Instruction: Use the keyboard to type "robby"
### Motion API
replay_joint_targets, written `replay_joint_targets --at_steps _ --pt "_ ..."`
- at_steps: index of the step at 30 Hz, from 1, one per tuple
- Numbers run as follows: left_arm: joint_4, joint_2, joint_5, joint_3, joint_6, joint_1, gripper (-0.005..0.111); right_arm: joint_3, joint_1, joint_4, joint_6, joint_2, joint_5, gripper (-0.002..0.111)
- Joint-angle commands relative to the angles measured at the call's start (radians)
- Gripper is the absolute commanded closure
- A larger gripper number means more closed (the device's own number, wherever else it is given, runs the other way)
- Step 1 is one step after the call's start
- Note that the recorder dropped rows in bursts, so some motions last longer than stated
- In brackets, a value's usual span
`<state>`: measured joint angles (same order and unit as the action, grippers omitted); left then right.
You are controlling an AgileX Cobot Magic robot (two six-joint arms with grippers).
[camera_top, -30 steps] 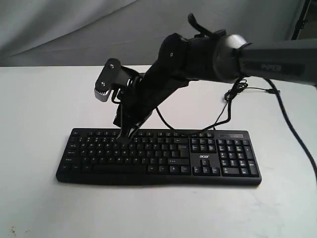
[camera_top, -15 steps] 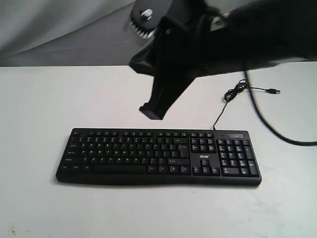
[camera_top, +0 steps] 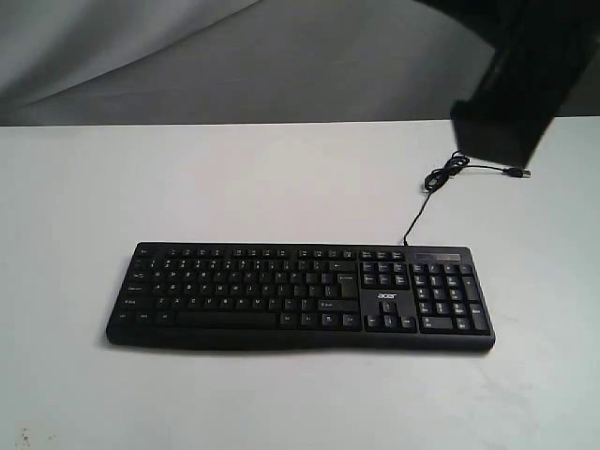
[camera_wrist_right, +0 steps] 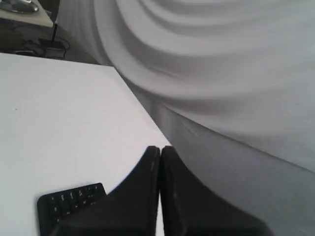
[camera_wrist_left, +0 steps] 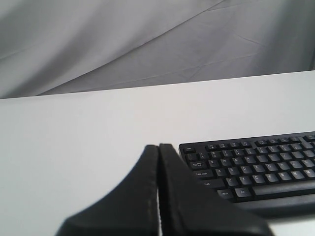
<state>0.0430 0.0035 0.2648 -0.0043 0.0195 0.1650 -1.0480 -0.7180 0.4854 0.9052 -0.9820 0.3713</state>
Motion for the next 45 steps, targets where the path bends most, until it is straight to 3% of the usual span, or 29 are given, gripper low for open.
replay_joint_targets --at_steps 1,5,10,17,21,26,30,35,38,42,45 --pt "0.005 -0.003 -0.005 0.004 0.003 0.006 0.107 0.007 -0.001 0.004 -0.006 0.048 -0.005 0.108" --pt "0.005 -0.003 -0.005 0.004 0.003 0.006 0.107 0.005 -0.001 -0.013 -0.022 0.088 -0.025 0.108" --pt "0.005 -0.003 -0.005 0.004 0.003 0.006 0.107 0.003 0.053 0.172 -0.183 0.156 -0.096 0.108" --pt "0.005 -0.003 -0.005 0.004 0.003 0.006 0.107 0.023 0.340 0.105 -0.287 0.302 0.155 0.108" --pt "0.005 -0.003 -0.005 0.004 0.003 0.006 0.107 0.166 0.494 0.064 -0.307 0.421 0.141 0.108" --pt "0.005 -0.003 -0.005 0.004 0.003 0.006 0.107 0.477 0.586 0.013 -0.312 0.604 -0.016 0.108" --pt "0.005 -0.003 -0.005 0.004 0.003 0.006 0.107 0.730 0.624 -0.001 -0.332 0.719 -0.150 0.108" --pt "0.005 -0.003 -0.005 0.004 0.003 0.006 0.107 0.924 0.629 0.155 -0.562 0.812 -0.399 0.108" --pt "0.005 -0.003 -0.005 0.004 0.003 0.006 0.107 0.935 0.629 0.210 -0.626 0.850 -0.412 0.108" --pt "0.005 -0.003 -0.005 0.004 0.003 0.006 0.107 0.935 0.629 0.217 -0.896 0.892 -0.414 0.108" --pt "0.005 -0.003 -0.005 0.004 0.003 0.006 0.107 0.935 0.629 0.204 -0.933 0.919 -0.410 0.108"
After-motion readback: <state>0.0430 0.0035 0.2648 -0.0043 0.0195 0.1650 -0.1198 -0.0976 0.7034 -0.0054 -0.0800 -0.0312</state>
